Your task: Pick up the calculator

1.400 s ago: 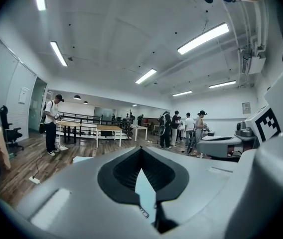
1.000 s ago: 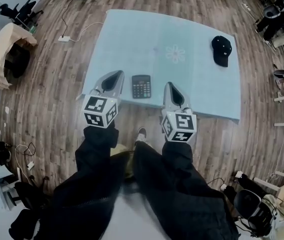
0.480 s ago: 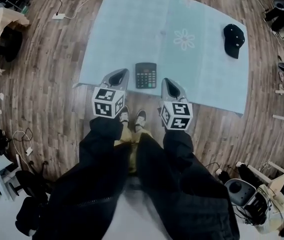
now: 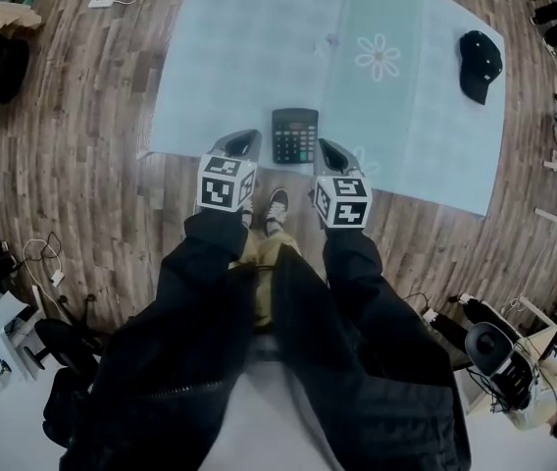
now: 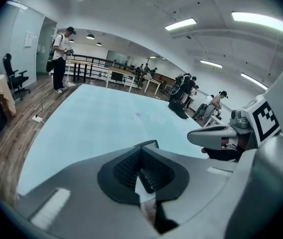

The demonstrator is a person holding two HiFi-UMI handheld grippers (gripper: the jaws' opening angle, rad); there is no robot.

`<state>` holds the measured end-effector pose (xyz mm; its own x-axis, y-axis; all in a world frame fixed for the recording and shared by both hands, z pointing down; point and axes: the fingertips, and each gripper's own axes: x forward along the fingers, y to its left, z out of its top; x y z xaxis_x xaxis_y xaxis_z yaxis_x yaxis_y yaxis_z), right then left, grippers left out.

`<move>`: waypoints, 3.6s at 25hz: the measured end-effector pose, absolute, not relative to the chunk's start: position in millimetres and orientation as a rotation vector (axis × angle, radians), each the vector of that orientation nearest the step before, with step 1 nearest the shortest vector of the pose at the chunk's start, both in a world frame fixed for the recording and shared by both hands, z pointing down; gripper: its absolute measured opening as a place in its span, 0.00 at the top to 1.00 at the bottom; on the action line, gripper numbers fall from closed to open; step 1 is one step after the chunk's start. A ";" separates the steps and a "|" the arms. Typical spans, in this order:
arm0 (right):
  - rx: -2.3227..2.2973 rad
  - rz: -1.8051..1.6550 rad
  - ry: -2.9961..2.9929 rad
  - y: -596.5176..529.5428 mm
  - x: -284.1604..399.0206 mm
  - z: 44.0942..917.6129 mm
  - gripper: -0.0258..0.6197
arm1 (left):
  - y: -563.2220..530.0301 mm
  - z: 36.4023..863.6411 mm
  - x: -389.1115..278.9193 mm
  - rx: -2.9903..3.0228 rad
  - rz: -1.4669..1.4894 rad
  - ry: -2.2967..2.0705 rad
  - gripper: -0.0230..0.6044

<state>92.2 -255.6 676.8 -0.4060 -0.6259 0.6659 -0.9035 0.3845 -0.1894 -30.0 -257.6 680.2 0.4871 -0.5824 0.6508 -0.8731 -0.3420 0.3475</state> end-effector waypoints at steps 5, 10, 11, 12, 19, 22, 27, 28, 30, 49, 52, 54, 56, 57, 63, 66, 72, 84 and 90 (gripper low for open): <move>1.268 0.762 -2.111 -277.7 94.1 709.0 0.96 | -265.3 712.3 -20.0 2.018 0.580 -1.147 0.96; 1.225 0.762 -2.083 -292.9 92.5 734.0 0.96 | -271.5 736.2 -16.8 1.984 0.605 -1.120 0.96; 1.216 0.760 -2.079 -295.0 92.9 738.6 0.96 | -272.8 739.3 -16.9 1.978 0.610 -1.118 0.96; 1.208 0.757 -2.077 -297.0 93.5 742.8 0.96 | -274.1 741.9 -17.2 1.974 0.615 -1.117 0.96; 1.178 0.722 -2.064 -314.7 96.2 764.3 0.95 | -283.1 756.9 -22.8 1.951 0.640 -1.117 0.96; 1.121 0.729 -2.087 -319.3 92.3 771.9 0.84 | -284.7 760.5 -19.2 1.949 0.639 -1.111 0.96; 0.985 0.787 -2.127 -323.0 84.6 792.3 0.65 | -284.3 764.4 -20.0 1.944 0.652 -1.111 0.96; 0.956 0.799 -2.134 -322.1 82.9 796.0 0.62 | -283.3 764.6 -21.1 1.942 0.654 -1.113 0.96; 0.911 0.823 -2.157 -322.0 79.7 799.5 0.59 | -281.7 764.2 -24.1 1.943 0.658 -1.115 0.96; 0.735 1.065 -2.330 -292.8 61.1 769.2 0.82 | -259.3 756.1 -37.5 1.943 0.654 -1.141 0.96; 0.743 1.087 -2.350 -282.3 54.2 755.0 0.84 | -254.0 750.2 -37.4 1.950 0.648 -1.148 0.96; 0.783 1.087 -2.360 -278.4 52.1 747.0 0.84 | -251.9 744.2 -37.6 1.958 0.640 -1.154 0.96; 0.843 1.084 -2.370 -276.5 52.3 738.5 0.85 | -251.2 737.0 -38.8 1.970 0.629 -1.164 0.96; 0.878 1.089 -2.376 -275.8 53.3 733.4 0.85 | -250.6 733.3 -39.4 1.977 0.622 -1.170 0.96; 1.092 1.074 -2.473 -272.0 62.5 677.7 0.85 | -250.4 695.8 -41.2 2.036 0.557 -1.213 0.96; 1.210 1.028 -2.502 -273.8 70.5 645.9 0.85 | -257.1 669.5 -40.8 2.075 0.511 -1.238 0.96; 1.433 0.969 -2.564 -281.2 93.5 582.2 0.85 | -278.4 603.6 -35.6 2.179 0.394 -1.296 0.96; 1.718 0.606 -2.608 -288.6 115.0 434.5 0.85 | -309.0 458.3 -14.7 2.406 0.120 -1.312 0.96; 1.742 0.435 -2.686 -289.9 118.1 368.8 0.85 | -318.9 405.2 -11.4 2.492 0.039 -1.326 0.96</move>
<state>118.1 -289.9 368.8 -0.4158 -0.9067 0.0707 -0.8827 0.3836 -0.2714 -11.4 -318.9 405.2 0.5695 -0.8041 0.1708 -0.8127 -0.5197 0.2635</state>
